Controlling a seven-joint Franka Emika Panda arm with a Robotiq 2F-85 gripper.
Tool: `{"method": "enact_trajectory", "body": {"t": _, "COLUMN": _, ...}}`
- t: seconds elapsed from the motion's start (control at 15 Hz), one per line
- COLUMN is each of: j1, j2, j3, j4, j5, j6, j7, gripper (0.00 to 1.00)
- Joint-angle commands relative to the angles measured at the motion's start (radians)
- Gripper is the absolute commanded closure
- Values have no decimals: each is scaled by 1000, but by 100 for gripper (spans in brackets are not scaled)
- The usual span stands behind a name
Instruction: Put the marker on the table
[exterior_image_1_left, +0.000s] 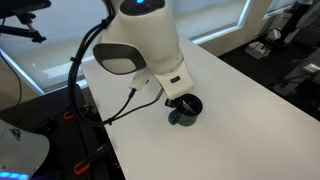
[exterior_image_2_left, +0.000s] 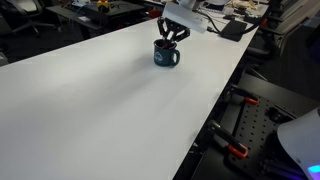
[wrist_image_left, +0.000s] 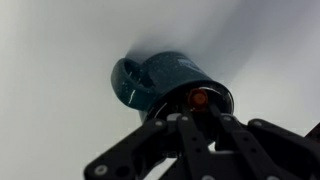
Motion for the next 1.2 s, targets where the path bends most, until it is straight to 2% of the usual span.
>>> {"method": "enact_trajectory", "body": {"t": 0.0, "j1": -12, "j2": -79, "j3": 16, "j4": -47, "j5": -7, "j6": -15, "j7": -26, "gripper": 95}}
{"method": "enact_trajectory", "body": {"t": 0.73, "j1": 20, "j2": -353, "j3": 51, "j4": -214, "j5": 0, "j6": 15, "j7": -55, "gripper": 95}}
{"method": "enact_trajectory", "body": {"t": 0.8, "j1": 78, "j2": -370, "j3": -9, "j4": -230, "j5": -53, "j6": 17, "j7": -14, "gripper": 95}}
{"method": "enact_trajectory", "body": {"t": 0.93, "j1": 94, "j2": -391, "j3": -21, "j4": -249, "j5": -97, "j6": 11, "j7": -19, "gripper": 95}}
{"method": "enact_trajectory", "body": {"t": 1.0, "j1": 48, "j2": -352, "j3": 32, "j4": -202, "j5": -67, "j6": -5, "j7": -74, "gripper": 95}}
{"method": "enact_trajectory", "body": {"t": 1.13, "j1": 51, "j2": -354, "j3": 43, "j4": -207, "j5": -94, "j6": -18, "j7": -84, "gripper": 95}}
